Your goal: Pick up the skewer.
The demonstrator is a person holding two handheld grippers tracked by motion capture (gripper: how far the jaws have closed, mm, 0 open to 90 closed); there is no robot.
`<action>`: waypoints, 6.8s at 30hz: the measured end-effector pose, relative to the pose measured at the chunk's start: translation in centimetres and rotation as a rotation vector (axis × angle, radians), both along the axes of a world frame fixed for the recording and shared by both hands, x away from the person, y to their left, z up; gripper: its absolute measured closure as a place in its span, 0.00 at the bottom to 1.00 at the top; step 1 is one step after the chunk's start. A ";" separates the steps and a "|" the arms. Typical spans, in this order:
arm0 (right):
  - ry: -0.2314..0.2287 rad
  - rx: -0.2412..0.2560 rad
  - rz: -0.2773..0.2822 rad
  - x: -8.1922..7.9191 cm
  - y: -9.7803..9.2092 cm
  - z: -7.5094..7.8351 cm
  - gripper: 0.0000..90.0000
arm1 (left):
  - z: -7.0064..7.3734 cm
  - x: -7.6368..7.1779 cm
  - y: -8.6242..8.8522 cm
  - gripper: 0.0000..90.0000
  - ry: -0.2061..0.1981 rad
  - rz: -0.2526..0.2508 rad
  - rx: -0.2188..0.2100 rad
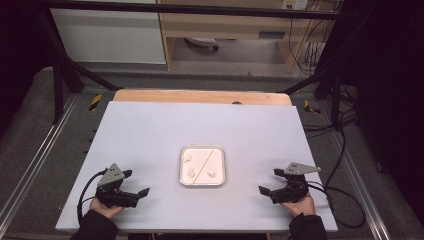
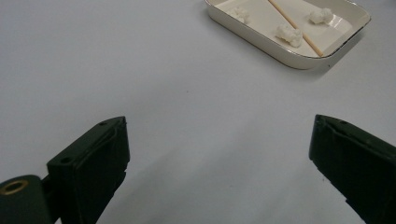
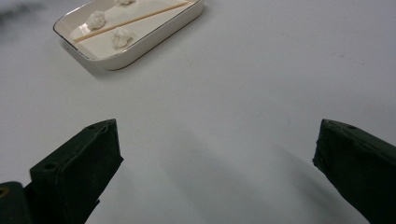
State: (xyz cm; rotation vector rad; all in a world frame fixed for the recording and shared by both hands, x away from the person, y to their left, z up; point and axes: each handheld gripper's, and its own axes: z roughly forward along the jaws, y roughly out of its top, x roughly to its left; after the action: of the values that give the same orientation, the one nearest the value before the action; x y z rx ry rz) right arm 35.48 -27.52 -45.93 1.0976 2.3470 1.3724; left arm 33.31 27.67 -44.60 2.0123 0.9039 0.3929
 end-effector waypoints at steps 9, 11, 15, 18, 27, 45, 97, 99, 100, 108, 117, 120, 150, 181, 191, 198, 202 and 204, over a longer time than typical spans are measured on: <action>-0.001 -0.008 -0.004 0.1 0.0 0.0 0.01 | 0.1 0.1 -0.1 0.06 0.006 -0.001 -0.004; -0.001 -0.010 -0.005 0.1 0.0 0.0 0.01 | 0.2 0.1 -0.2 0.05 0.009 -0.004 -0.001; -0.007 -0.007 -0.006 0.0 -0.1 0.1 0.01 | 0.3 0.1 -0.5 0.06 0.009 -0.009 0.004; -0.013 -0.006 -0.006 0.0 -0.1 0.1 0.01 | 0.5 0.1 -0.7 0.05 0.007 -0.011 -0.005; -0.014 -0.004 -0.005 -0.1 -0.1 0.1 0.01 | 1.1 0.0 -1.7 0.06 0.003 -0.022 0.010; -0.012 -0.005 -0.004 -0.1 -0.1 0.2 0.01 | 3.6 0.9 -4.2 0.07 -0.004 0.006 0.015; -0.004 -0.029 -0.001 0.0 0.0 0.1 0.01 | 2.2 5.7 -18.1 0.45 0.096 -0.016 0.158; -0.004 -0.029 0.000 0.0 0.0 0.1 0.01 | 2.1 5.8 -18.4 0.47 0.099 -0.010 0.156; -0.004 -0.028 0.000 0.0 0.0 0.1 0.01 | 2.1 5.8 -18.5 0.50 0.098 -0.009 0.158; -0.006 -0.027 0.001 0.0 0.0 0.0 0.01 | 1.5 5.6 -19.5 0.68 0.108 -0.019 0.174; -0.006 -0.026 0.001 0.0 0.0 0.0 0.01 | 0.8 5.6 -19.9 0.81 0.132 -0.005 0.194; -0.004 -0.028 0.001 0.0 0.0 0.1 0.01 | 0.7 5.6 -19.9 0.85 0.135 0.004 0.199; -0.004 -0.027 0.003 0.0 0.0 0.0 0.01 | 0.3 4.8 -20.3 0.99 0.098 0.092 0.218; -0.026 -0.051 0.010 0.0 0.6 0.4 0.02 | 2.3 4.4 -16.6 0.99 0.058 0.001 0.103; -0.069 -0.102 0.027 0.0 1.5 1.2 0.01 | 2.7 4.1 -16.3 0.99 0.047 -0.064 0.116; -0.119 -0.198 0.067 -0.2 3.0 1.7 0.01 | 3.2 4.1 -15.9 0.99 0.052 -0.083 0.117; -0.147 -0.228 0.093 -0.2 3.7 2.0 0.01 | 3.5 4.1 -15.9 0.99 0.055 -0.099 0.124; -0.151 -0.233 0.096 -0.2 3.8 2.1 0.01 | 3.6 4.1 -16.0 0.99 0.055 -0.108 0.130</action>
State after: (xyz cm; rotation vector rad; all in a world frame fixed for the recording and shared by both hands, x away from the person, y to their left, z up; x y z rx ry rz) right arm 35.25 -23.68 -43.82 0.7979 2.4010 1.1302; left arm 37.37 11.71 -41.04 2.1900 0.8166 0.3447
